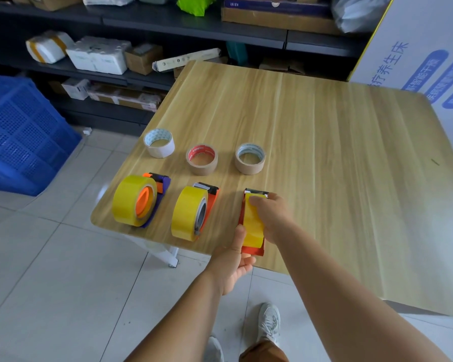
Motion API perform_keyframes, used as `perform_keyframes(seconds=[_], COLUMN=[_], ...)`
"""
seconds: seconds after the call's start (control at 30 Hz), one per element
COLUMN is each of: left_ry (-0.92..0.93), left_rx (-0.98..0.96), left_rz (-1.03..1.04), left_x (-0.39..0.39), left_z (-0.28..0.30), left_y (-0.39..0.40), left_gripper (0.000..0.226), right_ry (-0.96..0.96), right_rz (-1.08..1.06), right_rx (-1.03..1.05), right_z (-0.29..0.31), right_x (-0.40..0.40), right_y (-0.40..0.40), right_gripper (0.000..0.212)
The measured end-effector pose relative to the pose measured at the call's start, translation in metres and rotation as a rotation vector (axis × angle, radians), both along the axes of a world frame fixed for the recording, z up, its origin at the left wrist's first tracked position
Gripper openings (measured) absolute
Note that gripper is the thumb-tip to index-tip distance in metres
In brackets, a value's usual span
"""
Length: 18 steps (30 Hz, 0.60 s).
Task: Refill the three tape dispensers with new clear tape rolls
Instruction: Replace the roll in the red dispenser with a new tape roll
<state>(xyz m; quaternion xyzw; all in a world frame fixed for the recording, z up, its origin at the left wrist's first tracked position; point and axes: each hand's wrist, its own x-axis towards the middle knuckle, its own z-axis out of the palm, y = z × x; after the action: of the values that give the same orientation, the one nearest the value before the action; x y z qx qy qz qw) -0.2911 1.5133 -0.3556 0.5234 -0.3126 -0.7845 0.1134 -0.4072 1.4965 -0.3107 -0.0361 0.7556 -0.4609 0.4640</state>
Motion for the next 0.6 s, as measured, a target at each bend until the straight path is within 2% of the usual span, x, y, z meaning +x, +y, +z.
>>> perform_keyframes(seconds=[0.1, 0.17, 0.2, 0.27, 0.3, 0.37, 0.43, 0.53, 0.6], left_ry=[-0.071, -0.18, -0.255, -0.366, -0.368, -0.315, -0.315, -0.403, -0.438], left_rx=[-0.04, -0.119, -0.207, -0.478, -0.606, -0.767, -0.874, -0.964, -0.965], left_rz=[-0.1, -0.2, -0.233, -0.219, -0.179, -0.131, -0.165, -0.235, -0.283], left_x=[0.001, 0.002, 0.002, 0.003, 0.003, 0.002, 0.0, -0.002, -0.003], left_z=[0.001, 0.009, 0.01, 0.005, 0.006, 0.017, 0.027, 0.028, 0.029], left_y=[-0.002, -0.007, -0.009, -0.012, -0.013, -0.011, -0.009, -0.012, -0.016], left_gripper=[0.06, 0.067, 0.071, 0.074, 0.064, 0.04, 0.036, 0.037, 0.038], right_ry=[-0.025, -0.037, -0.039, -0.011, 0.015, 0.046, 0.039, 0.048, 0.053], right_rz=[-0.006, -0.009, -0.011, -0.003, 0.013, 0.053, 0.063, 0.064, 0.074], right_rx=[-0.002, -0.016, -0.018, 0.001, 0.024, 0.061, 0.069, 0.035, 0.034], right_z=[-0.003, -0.003, -0.004, -0.005, -0.006, -0.004, -0.006, -0.012, -0.013], right_x=[0.0, -0.001, -0.002, 0.0, 0.0, 0.003, 0.005, 0.006, 0.006], right_y=[0.0, 0.002, 0.003, 0.005, 0.006, 0.011, 0.016, 0.019, 0.018], right_gripper=[0.049, 0.032, 0.027, 0.038, 0.041, 0.029, 0.013, 0.029, 0.032])
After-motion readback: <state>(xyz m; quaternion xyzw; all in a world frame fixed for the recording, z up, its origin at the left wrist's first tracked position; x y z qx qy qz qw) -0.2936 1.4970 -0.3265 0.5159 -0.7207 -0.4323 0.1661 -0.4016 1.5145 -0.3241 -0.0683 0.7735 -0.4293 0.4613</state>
